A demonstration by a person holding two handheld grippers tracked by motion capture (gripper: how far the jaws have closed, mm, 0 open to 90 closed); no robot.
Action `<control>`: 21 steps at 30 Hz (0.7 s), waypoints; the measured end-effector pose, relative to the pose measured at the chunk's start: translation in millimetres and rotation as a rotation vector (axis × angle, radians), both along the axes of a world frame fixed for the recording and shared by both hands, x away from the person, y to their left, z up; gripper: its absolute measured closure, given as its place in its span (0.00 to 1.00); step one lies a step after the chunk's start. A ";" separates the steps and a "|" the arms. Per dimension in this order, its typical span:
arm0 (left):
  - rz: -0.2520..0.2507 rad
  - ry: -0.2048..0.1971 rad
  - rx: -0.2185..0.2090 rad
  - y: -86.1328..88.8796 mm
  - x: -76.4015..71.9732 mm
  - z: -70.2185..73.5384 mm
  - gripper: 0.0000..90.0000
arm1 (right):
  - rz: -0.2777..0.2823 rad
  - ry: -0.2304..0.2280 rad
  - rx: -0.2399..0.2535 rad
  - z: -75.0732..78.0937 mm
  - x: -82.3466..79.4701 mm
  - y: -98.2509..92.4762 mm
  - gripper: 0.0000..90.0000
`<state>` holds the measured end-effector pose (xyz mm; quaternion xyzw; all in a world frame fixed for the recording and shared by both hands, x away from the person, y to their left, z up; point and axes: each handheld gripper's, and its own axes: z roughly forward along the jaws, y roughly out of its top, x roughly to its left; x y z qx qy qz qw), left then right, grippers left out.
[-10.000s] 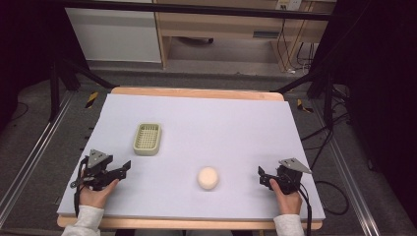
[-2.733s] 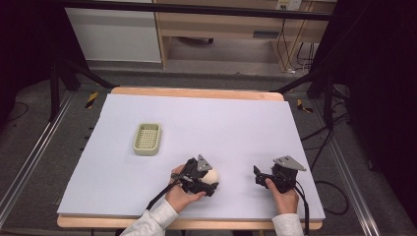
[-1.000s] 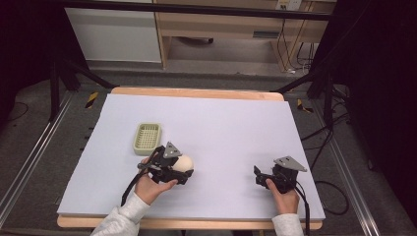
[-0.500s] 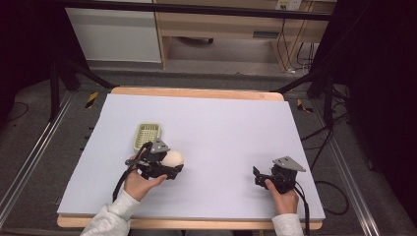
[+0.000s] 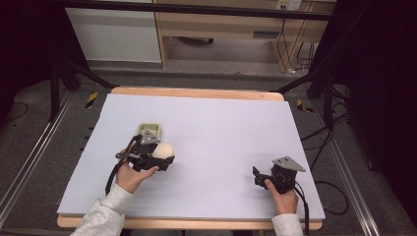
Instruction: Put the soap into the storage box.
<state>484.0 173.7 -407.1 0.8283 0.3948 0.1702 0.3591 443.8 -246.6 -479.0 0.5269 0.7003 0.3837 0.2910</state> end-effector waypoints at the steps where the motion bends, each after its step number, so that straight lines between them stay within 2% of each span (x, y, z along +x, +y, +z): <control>1: 0.008 -0.004 -0.004 0.5 0.5 0.4 0.26 | 0.000 -0.001 0.000 0.0 0.0 0.1 0.05; 18: 0.082 -0.017 -0.019 21.3 18.3 11.2 0.26 | 0.005 -0.002 -0.002 0.0 0.0 1.5 0.05; 21: 0.091 -0.016 -0.005 24.5 22.0 12.4 0.26 | 0.006 0.002 -0.001 -0.3 0.3 2.1 0.05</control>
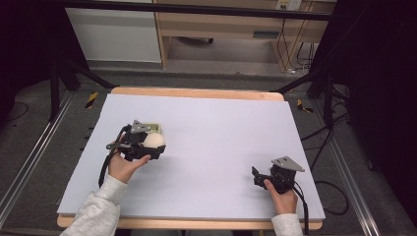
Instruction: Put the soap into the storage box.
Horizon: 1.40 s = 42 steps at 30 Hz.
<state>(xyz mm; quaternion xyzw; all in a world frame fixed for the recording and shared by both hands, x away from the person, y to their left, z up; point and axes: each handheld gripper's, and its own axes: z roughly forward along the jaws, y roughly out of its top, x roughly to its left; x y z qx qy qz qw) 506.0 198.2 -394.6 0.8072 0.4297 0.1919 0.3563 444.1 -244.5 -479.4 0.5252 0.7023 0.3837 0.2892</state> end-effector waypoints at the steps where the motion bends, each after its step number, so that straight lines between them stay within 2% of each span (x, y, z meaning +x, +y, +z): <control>1: 0.010 -0.003 0.000 0.7 2.0 0.0 0.26 | 0.000 -0.001 -0.002 -0.1 0.1 0.1 0.05; 12: 0.056 0.007 0.031 9.0 21.5 -0.7 0.26 | 0.002 0.002 0.000 -0.2 0.4 0.9 0.05; 14: 0.068 0.005 0.020 10.3 25.2 -2.1 0.26 | 0.002 -0.006 -0.007 -0.3 0.6 0.2 0.05; 21: 0.097 0.025 0.043 14.6 36.6 -8.9 0.26 | 0.004 0.001 -0.002 -0.6 0.6 1.0 0.05; 28: 0.144 0.026 0.018 20.3 47.2 -13.6 0.26 | 0.003 0.001 -0.003 -0.8 1.0 1.0 0.05; 42: 0.183 0.034 0.041 25.5 60.8 -23.3 0.26 | 0.006 0.004 -0.004 -1.1 1.4 2.2 0.05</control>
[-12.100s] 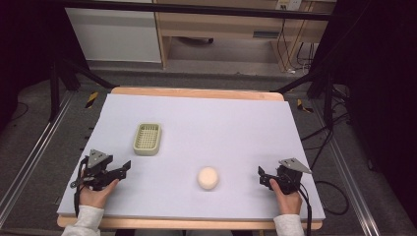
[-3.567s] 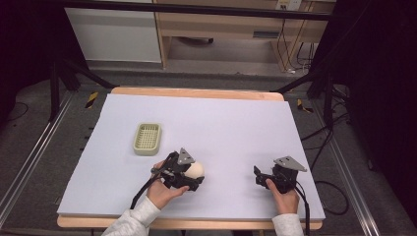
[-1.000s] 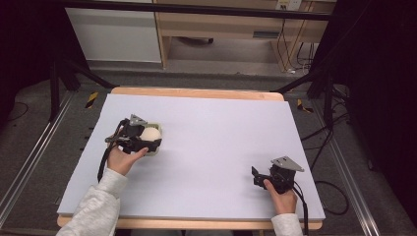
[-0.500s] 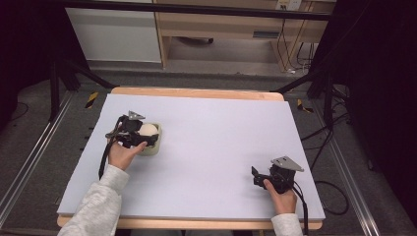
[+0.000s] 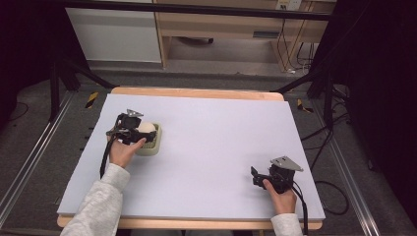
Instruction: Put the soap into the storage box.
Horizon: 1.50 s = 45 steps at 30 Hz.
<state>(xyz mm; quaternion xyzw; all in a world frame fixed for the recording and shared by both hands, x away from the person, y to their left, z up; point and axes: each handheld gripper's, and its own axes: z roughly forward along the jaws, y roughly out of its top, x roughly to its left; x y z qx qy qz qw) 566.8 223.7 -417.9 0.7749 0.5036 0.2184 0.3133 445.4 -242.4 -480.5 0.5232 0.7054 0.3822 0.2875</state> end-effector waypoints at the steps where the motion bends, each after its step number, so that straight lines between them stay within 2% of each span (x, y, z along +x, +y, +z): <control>1: 0.002 0.003 0.004 0.1 1.0 -1.0 0.26 | 0.000 -0.001 -0.001 -0.1 0.2 -0.2 0.05; 20: 0.008 0.039 0.030 -1.7 6.7 -13.5 0.26 | 0.004 -0.003 -0.003 -0.1 0.0 0.5 0.05; 24: 0.014 0.043 0.016 -1.0 8.0 -15.5 0.26 | 0.003 -0.002 -0.003 -0.2 0.1 0.4 0.05; 45: 0.015 0.061 0.030 -2.8 9.1 -25.8 0.26 | 0.002 0.000 -0.005 -0.3 0.2 0.4 0.05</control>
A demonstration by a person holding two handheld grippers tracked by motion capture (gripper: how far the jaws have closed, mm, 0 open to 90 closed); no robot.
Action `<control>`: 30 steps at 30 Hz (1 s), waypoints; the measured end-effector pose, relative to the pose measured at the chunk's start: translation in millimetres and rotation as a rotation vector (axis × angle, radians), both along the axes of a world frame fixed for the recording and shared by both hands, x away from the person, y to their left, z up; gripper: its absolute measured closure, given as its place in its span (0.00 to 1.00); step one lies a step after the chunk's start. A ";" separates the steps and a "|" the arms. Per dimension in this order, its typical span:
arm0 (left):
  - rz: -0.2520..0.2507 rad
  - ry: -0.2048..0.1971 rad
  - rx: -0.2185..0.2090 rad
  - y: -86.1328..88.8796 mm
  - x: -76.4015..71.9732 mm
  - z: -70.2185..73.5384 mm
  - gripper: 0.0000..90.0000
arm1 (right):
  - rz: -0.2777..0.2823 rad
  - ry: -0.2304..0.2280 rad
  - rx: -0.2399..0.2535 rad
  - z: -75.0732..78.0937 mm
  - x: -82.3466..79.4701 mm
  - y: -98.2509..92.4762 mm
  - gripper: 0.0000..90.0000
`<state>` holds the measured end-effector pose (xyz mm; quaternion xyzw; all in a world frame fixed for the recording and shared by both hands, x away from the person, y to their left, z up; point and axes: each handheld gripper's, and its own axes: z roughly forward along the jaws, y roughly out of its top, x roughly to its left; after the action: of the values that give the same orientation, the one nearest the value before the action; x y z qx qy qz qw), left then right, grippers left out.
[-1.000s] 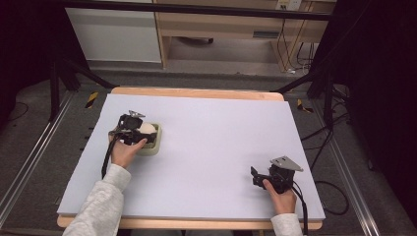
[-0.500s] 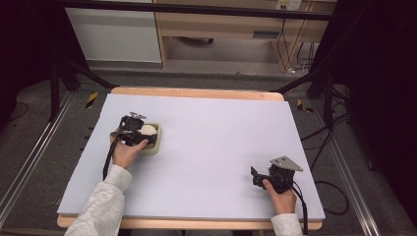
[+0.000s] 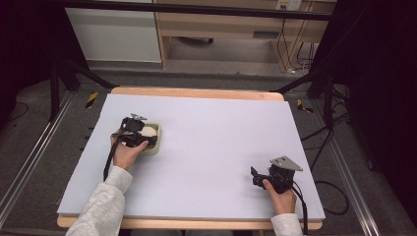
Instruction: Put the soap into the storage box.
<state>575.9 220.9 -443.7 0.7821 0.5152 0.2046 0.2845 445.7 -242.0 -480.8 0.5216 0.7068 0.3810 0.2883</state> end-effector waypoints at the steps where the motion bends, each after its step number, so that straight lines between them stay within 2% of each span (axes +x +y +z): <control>1: 0.000 -0.002 0.001 0.0 -0.1 -0.1 0.26 | 0.000 0.000 0.000 0.0 0.0 0.0 0.05; 5: -0.003 -0.008 0.003 0.2 -0.9 -0.7 0.26 | 0.001 -0.001 0.001 0.1 -0.1 0.1 0.05; 11: -0.006 -0.023 0.031 -1.6 -2.4 -1.6 0.26 | -0.001 -0.001 0.002 0.3 -0.3 0.1 0.05; 14: -0.006 -0.042 0.004 0.7 -5.0 3.4 0.25 | 0.001 0.001 0.003 0.1 -0.3 0.3 0.05; 22: -0.031 -0.075 -0.027 4.1 -18.1 16.4 0.22 | -0.001 -0.006 -0.001 0.3 0.0 -0.6 0.05; 24: -0.041 -0.083 -0.029 3.2 -22.5 18.3 0.22 | -0.003 -0.008 -0.002 0.3 0.2 -0.8 0.05; 30: -0.068 -0.109 -0.075 1.4 -38.1 19.9 0.23 | -0.006 0.001 0.008 0.8 -0.5 -0.5 0.05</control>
<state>537.8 222.2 -423.8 0.7756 0.4794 0.2177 0.3483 445.1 -242.5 -480.0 0.5250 0.7038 0.3827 0.2873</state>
